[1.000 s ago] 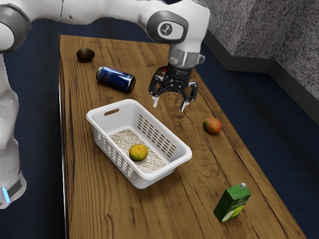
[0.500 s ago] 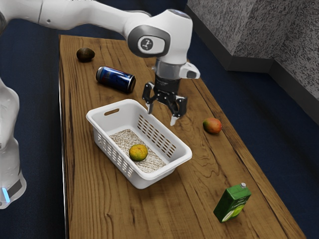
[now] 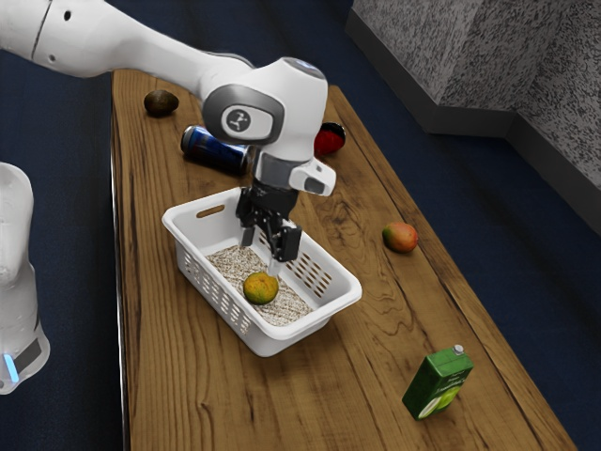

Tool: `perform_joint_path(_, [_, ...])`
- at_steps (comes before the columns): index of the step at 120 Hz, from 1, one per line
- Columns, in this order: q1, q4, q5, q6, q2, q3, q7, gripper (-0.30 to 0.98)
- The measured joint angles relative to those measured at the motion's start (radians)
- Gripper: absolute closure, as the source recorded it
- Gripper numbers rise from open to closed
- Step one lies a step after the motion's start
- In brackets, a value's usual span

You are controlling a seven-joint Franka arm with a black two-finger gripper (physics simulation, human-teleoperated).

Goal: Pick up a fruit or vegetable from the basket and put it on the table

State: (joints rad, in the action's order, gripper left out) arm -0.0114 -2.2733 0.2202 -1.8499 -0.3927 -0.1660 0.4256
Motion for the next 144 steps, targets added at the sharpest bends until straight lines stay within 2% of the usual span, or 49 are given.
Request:
perform_joint_path(28, [0.009, -0.002, 0.032, -0.024, 0.031, -0.016, -0.056, 0.00])
perform_joint_path(46, [0.056, -0.003, 0.034, -0.033, 0.042, -0.017, -0.073, 0.00])
perform_joint_path(96, [0.051, -0.003, 0.035, -0.069, 0.143, -0.017, -0.089, 0.00])
perform_joint_path(144, [0.028, -0.037, 0.039, -0.114, 0.114, -0.017, -0.080, 0.00])
